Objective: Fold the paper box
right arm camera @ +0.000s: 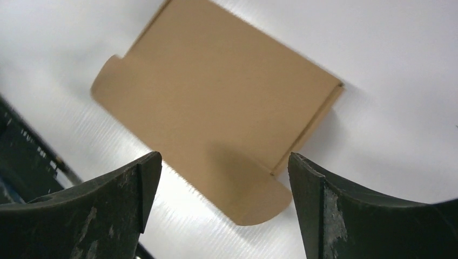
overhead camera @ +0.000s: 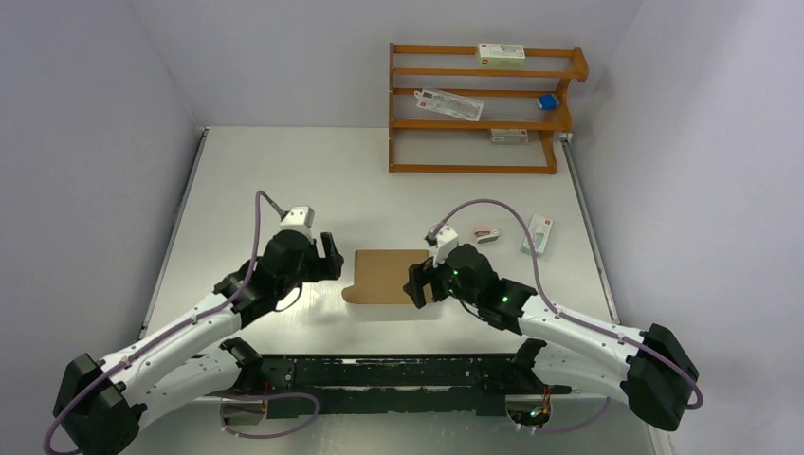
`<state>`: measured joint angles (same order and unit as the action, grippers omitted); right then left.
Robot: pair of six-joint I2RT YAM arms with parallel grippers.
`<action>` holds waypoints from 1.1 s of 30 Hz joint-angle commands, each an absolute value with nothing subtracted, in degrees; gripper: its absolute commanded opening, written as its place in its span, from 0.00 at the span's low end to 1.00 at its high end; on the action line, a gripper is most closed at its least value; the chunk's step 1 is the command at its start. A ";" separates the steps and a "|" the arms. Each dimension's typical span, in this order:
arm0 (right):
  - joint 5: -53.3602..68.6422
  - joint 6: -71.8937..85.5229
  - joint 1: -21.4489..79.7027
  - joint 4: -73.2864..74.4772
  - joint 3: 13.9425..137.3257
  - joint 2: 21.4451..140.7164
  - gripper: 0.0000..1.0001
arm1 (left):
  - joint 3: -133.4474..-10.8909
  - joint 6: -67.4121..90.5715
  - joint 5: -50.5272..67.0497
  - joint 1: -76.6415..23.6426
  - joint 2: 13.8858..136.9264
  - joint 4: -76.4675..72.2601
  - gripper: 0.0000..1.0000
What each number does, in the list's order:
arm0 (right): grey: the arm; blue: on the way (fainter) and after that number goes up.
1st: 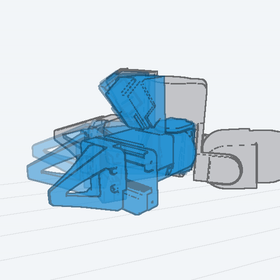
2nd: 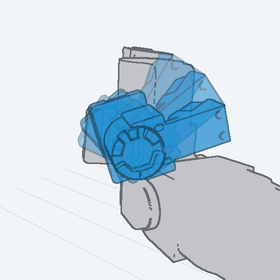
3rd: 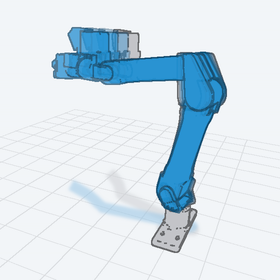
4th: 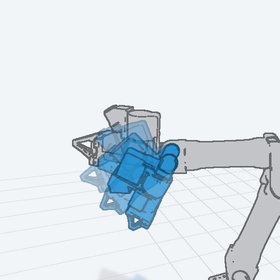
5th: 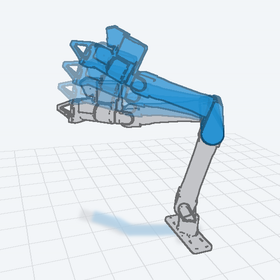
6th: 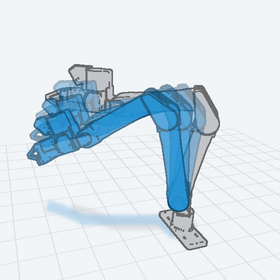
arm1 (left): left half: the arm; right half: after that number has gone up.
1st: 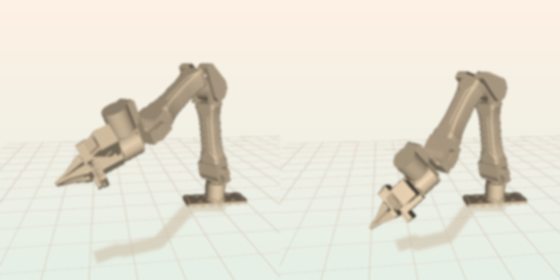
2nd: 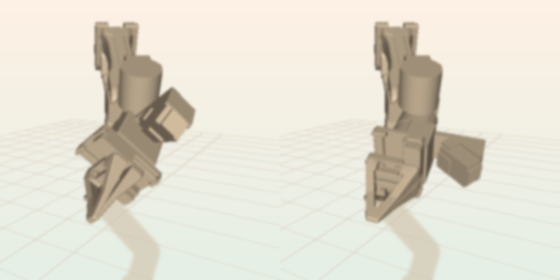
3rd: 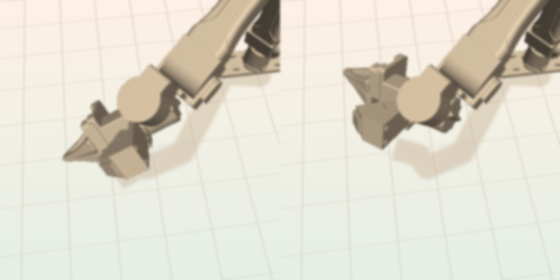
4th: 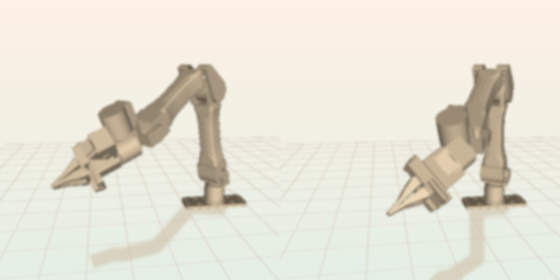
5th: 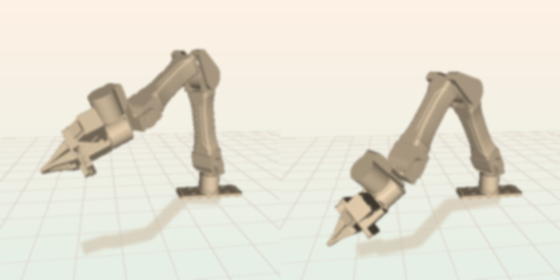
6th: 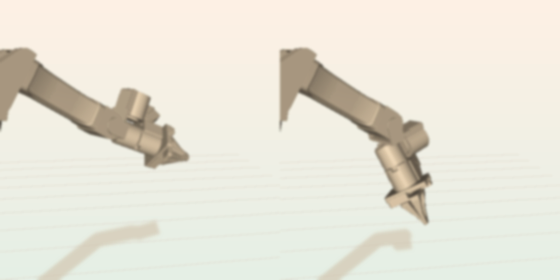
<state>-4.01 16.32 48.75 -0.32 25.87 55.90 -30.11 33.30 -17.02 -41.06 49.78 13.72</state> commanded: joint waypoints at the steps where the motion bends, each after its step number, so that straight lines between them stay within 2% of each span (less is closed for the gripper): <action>1: -3.66 6.50 54.72 7.11 32.74 57.82 0.92 | -36.28 29.33 -11.49 -36.99 51.75 20.49 0.85; 6: -8.11 -0.35 61.73 11.39 37.19 62.59 0.93 | -44.76 22.98 -11.49 -34.26 54.20 26.70 0.90; 10: -16.25 -4.37 66.99 13.45 38.85 66.80 0.93 | -49.95 15.42 -16.11 -31.40 55.65 29.72 0.93; 13: -24.32 -5.59 72.21 12.53 39.03 70.35 0.93 | -49.16 11.67 -22.58 -28.69 54.38 28.67 0.94; 17: -35.78 -7.42 78.03 13.12 41.26 76.34 0.92 | -45.57 11.19 -20.01 -27.04 51.49 26.45 0.94; 22: -47.35 -10.89 81.16 12.23 42.60 83.44 0.86 | -45.12 11.22 -21.02 -26.65 50.57 27.35 0.95; 33: -53.53 -20.18 82.68 0.87 40.63 91.91 0.60 | -44.47 11.16 -20.86 -26.48 48.65 26.84 0.93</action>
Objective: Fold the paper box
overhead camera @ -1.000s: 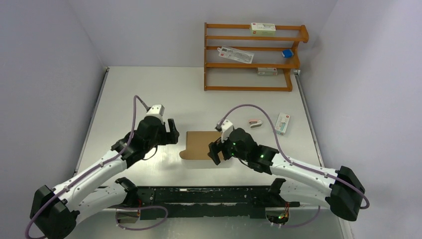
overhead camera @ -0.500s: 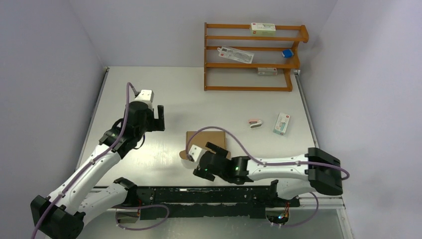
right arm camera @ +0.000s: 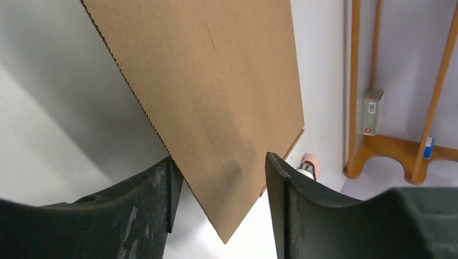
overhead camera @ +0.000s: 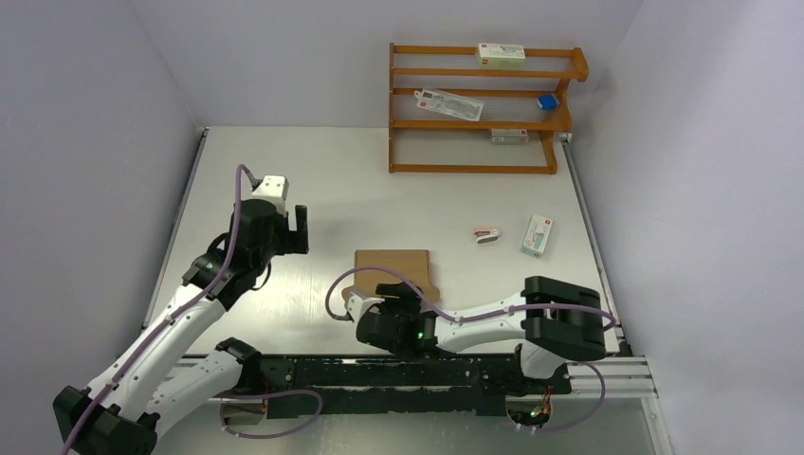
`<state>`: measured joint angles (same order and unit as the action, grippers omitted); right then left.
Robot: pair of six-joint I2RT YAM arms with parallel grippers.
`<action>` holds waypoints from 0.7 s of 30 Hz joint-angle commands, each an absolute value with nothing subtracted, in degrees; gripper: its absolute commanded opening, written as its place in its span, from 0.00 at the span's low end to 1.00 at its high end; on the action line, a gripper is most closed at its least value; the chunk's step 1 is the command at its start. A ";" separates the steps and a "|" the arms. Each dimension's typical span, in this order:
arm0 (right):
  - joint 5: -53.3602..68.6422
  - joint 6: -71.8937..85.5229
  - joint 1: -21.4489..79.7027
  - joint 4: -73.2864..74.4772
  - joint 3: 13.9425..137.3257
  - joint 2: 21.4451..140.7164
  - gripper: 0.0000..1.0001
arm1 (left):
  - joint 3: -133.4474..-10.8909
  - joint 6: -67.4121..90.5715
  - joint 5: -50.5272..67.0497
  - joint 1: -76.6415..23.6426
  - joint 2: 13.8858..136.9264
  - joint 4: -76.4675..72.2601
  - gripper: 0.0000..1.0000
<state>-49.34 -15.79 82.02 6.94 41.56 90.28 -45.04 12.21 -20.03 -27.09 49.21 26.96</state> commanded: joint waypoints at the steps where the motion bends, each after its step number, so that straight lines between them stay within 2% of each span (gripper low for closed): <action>1: -53.75 -20.90 82.68 0.43 40.47 92.62 0.58 | -44.59 11.16 -21.02 -26.46 48.84 26.95 0.93; 5: -56.05 -23.53 82.67 -0.82 40.68 95.89 0.41 | -44.52 11.23 -21.52 -26.11 48.26 26.95 0.92; 10: -53.42 -24.12 82.66 1.18 42.46 94.75 0.09 | -44.08 11.24 -21.71 -25.93 47.70 26.52 0.92; 12: -51.83 -23.35 82.68 4.76 44.19 93.39 0.01 | -44.16 11.39 -21.73 -25.84 47.89 26.65 0.92; 21: -40.04 -20.96 81.36 18.16 51.32 86.85 0.00 | -43.96 11.60 -21.65 -25.58 47.25 26.65 0.91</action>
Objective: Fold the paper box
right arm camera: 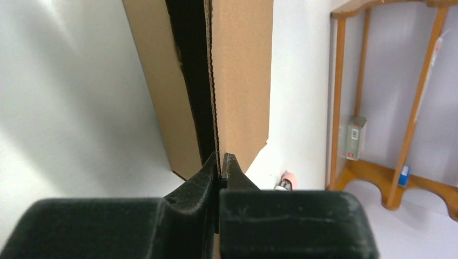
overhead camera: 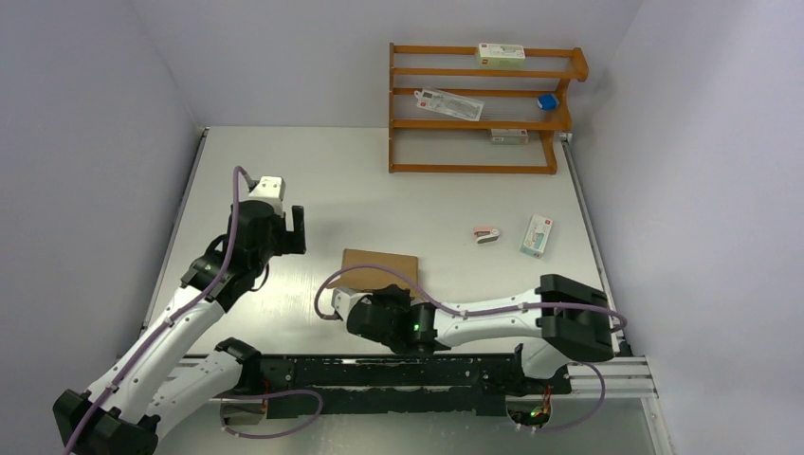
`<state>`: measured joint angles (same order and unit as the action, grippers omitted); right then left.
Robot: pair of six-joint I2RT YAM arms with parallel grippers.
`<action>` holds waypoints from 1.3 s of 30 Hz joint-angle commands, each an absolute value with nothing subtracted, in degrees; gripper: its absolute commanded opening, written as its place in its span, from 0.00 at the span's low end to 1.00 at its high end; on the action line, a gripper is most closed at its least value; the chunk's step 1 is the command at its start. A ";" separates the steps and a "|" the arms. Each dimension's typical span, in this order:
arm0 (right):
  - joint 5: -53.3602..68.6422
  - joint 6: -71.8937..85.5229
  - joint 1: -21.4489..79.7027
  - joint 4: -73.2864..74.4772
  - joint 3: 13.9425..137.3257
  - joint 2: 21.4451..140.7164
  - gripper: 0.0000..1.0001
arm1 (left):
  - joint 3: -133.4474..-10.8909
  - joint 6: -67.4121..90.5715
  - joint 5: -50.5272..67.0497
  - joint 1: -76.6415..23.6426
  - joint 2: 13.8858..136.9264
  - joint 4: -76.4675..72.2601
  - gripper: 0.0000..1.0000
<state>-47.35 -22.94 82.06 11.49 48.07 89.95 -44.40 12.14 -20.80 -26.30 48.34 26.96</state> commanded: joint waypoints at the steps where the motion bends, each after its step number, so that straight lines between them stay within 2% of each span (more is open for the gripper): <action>1: -38.74 -20.86 81.10 18.83 51.80 86.28 0.00 | -43.90 11.60 -21.54 -25.58 47.08 26.57 0.91; 4: -34.55 -20.74 80.27 21.19 53.52 85.45 0.00 | -43.81 11.69 -21.40 -25.49 46.74 26.54 0.91; 9: -36.87 -20.85 80.50 19.23 52.65 89.33 0.01 | -43.68 11.68 -20.85 -25.40 46.67 26.54 0.91; 14: -36.43 -18.96 80.73 13.90 49.06 92.34 0.18 | -43.33 11.79 -20.21 -25.32 46.85 26.53 0.91; 20: -34.03 -16.42 81.03 14.64 49.25 92.32 0.55 | -43.37 12.68 -18.43 -25.31 47.90 26.77 0.91; 25: -31.07 -13.58 81.06 17.40 49.79 88.44 0.72 | -43.52 18.17 -8.66 -25.31 49.31 27.74 0.89; 29: -28.57 -10.68 80.68 17.81 49.95 83.35 0.85 | -39.10 24.26 -0.77 -25.31 49.53 23.62 0.87; 33: -25.93 -7.86 79.69 16.46 48.91 79.51 0.92 | -34.78 28.62 4.30 -25.31 50.57 17.76 0.86; 39: -21.23 3.43 69.93 15.11 46.90 74.06 0.96 | -31.18 31.62 7.46 -25.31 54.95 11.08 0.85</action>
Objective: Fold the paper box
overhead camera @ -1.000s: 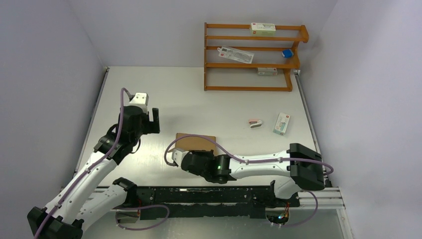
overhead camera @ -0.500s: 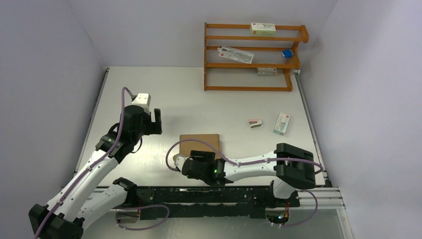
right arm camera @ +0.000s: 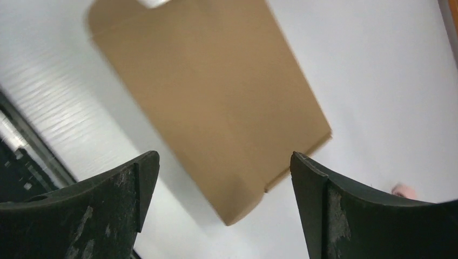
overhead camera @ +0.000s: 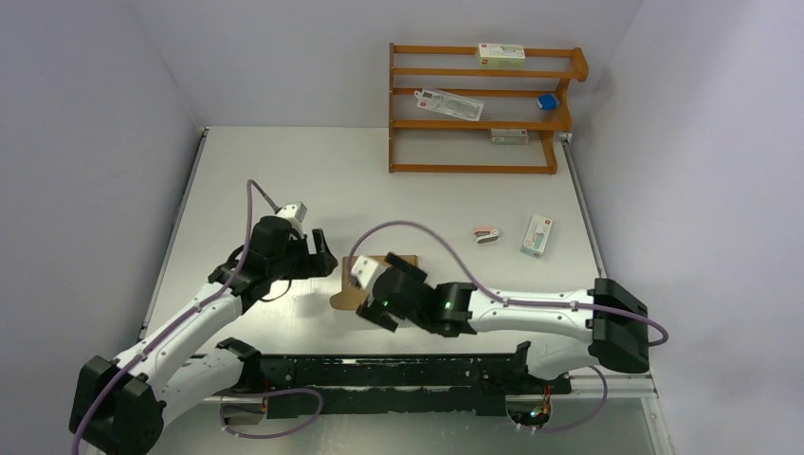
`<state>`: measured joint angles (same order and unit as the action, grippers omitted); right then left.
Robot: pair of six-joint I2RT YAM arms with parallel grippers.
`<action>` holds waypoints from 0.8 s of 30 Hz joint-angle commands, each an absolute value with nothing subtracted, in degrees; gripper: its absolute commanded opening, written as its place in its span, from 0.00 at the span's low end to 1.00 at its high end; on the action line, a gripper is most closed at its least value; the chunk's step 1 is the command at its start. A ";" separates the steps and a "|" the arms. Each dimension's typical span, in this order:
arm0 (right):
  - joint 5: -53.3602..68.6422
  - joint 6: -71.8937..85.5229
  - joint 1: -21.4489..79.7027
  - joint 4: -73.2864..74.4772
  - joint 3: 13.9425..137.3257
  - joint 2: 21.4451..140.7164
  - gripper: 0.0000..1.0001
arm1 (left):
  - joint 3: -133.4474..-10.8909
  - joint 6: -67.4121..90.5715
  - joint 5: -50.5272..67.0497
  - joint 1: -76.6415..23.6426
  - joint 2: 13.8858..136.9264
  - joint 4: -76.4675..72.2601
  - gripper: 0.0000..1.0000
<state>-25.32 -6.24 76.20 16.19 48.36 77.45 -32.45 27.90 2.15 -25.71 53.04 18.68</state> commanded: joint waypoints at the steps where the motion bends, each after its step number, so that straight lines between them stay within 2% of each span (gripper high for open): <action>1: -18.89 6.20 67.27 14.47 46.24 72.74 0.96 | -30.67 31.95 7.85 -25.31 55.66 10.13 0.85; 10: -10.26 27.39 51.08 7.50 35.91 65.19 0.97 | -26.29 34.88 12.83 -25.31 60.94 1.81 0.82; 20: -1.54 36.39 44.98 -2.84 28.39 68.01 0.90 | -24.49 36.22 14.29 -25.27 66.49 -3.62 0.65; 24: 3.35 38.17 42.61 -6.71 27.06 70.24 0.85 | -23.83 37.44 17.21 -25.31 68.52 -6.28 0.54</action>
